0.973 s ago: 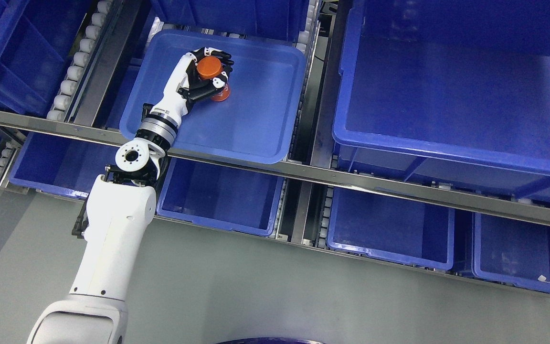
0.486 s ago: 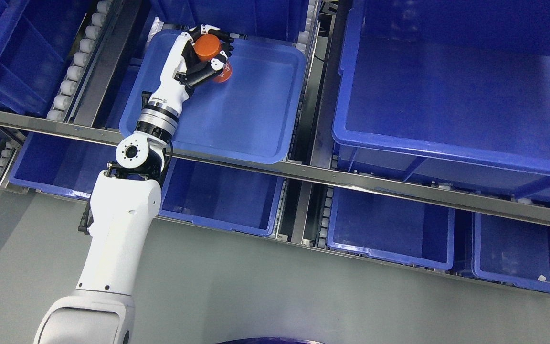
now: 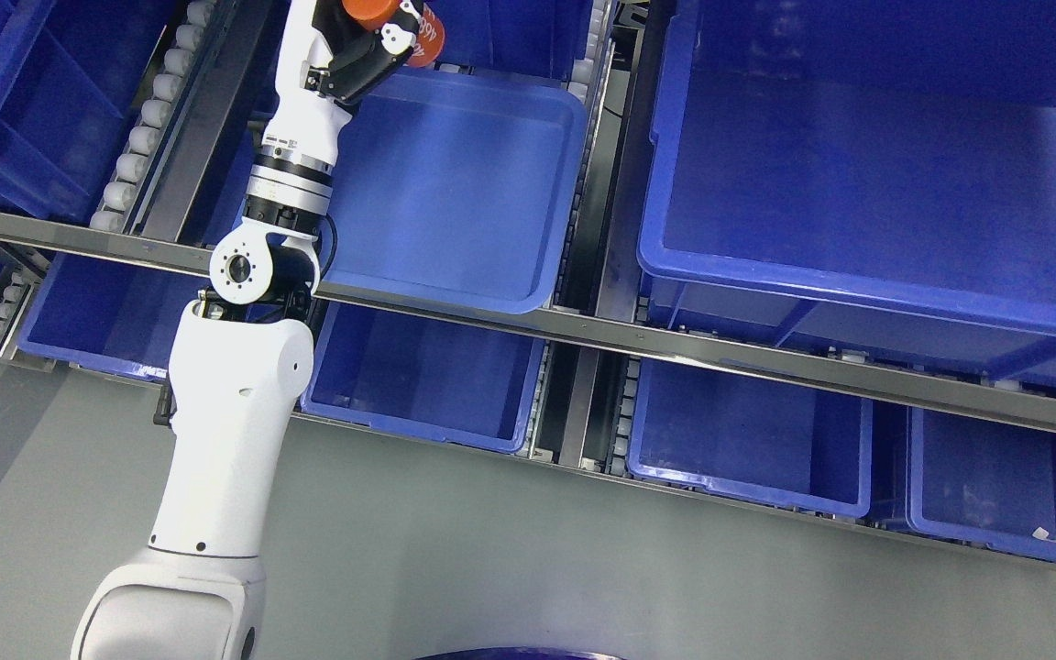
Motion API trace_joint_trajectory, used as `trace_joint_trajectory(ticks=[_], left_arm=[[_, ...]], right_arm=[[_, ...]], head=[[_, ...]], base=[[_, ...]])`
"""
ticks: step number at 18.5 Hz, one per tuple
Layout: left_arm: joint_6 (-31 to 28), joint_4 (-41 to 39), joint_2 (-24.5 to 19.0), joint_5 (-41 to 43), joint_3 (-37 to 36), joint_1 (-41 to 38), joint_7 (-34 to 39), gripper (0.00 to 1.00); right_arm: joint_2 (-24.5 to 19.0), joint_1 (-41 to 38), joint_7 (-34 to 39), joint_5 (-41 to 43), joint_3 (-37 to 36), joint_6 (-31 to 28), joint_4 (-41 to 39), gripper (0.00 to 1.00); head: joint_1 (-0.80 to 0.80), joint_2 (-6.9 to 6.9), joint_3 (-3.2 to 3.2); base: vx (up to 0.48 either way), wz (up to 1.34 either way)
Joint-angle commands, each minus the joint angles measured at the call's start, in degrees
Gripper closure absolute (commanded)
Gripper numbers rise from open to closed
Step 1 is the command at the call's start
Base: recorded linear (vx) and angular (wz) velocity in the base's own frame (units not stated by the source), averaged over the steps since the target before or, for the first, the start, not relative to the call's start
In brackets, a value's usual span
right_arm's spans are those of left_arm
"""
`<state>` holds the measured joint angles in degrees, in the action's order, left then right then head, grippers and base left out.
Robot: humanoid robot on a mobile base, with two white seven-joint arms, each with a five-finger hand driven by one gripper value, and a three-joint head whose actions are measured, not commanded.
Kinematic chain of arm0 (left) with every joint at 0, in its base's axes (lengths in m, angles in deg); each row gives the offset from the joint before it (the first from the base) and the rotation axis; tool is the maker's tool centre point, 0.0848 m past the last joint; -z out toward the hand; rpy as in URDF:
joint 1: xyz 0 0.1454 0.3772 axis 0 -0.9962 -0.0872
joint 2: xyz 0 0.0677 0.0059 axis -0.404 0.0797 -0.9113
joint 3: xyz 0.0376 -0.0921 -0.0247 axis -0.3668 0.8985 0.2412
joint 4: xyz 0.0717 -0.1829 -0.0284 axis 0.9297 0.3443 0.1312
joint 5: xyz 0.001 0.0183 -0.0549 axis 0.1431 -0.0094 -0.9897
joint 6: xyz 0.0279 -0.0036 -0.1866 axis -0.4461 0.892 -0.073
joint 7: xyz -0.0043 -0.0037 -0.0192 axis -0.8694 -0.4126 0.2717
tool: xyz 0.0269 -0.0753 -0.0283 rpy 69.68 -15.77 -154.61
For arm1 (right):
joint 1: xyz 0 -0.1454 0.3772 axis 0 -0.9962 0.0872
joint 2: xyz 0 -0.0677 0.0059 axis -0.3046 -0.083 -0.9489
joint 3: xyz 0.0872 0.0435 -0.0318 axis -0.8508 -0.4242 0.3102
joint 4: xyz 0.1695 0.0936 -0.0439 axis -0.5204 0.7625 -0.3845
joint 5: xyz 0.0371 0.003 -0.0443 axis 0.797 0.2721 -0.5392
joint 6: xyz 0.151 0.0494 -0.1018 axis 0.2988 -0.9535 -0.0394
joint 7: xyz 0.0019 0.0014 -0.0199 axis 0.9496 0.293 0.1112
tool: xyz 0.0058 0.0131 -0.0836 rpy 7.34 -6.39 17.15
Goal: Grab orange capacitor from left shelf to right desk
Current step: 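Lift the orange capacitor up out of the blue bin with left hand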
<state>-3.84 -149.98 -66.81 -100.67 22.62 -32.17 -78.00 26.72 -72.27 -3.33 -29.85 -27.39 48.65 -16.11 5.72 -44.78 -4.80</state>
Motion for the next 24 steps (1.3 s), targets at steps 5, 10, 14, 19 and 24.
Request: trace_joint_trajectory(ticks=[5, 10, 14, 19, 24], left_arm=[[1.57, -14.34, -0.56, -0.96, -2.47, -6.83, 0.28, 0.98], [1.49, -16.45, -0.56, -0.96, -2.47, -8.34, 0.28, 0.98], [1.14, -16.72, -0.56, -0.96, -2.47, -8.34, 0.28, 0.98], [-0.88, -16.72, -0.56, -0.96, -3.87, -8.78, 0.46, 0.98], [-0.98, -16.63, -0.56, -0.96, -4.93, -8.78, 0.46, 0.98]], right_arm=[[1.0, -1.94, 0.02, 0.0, -0.62, 0.01, -1.32, 0.0], [1.0, -1.94, 0.02, 0.0, -0.7, 0.01, -1.32, 0.0], [1.0, -1.94, 0.02, 0.0, -0.7, 0.01, -1.32, 0.0], [1.0, -1.94, 0.02, 0.0, -0.62, 0.01, -1.32, 0.0], [1.0, -1.94, 0.02, 0.0, -0.7, 0.01, -1.32, 0.0]], head=[[0.0, 0.0, 0.0], [0.0, 0.0, 0.0], [0.0, 0.0, 0.0], [0.0, 0.0, 0.0], [0.0, 0.0, 0.0]], base=[[-0.025, 0.0], [-0.08, 0.01], [-0.133, 0.05], [-0.193, 0.14], [-0.181, 0.22]])
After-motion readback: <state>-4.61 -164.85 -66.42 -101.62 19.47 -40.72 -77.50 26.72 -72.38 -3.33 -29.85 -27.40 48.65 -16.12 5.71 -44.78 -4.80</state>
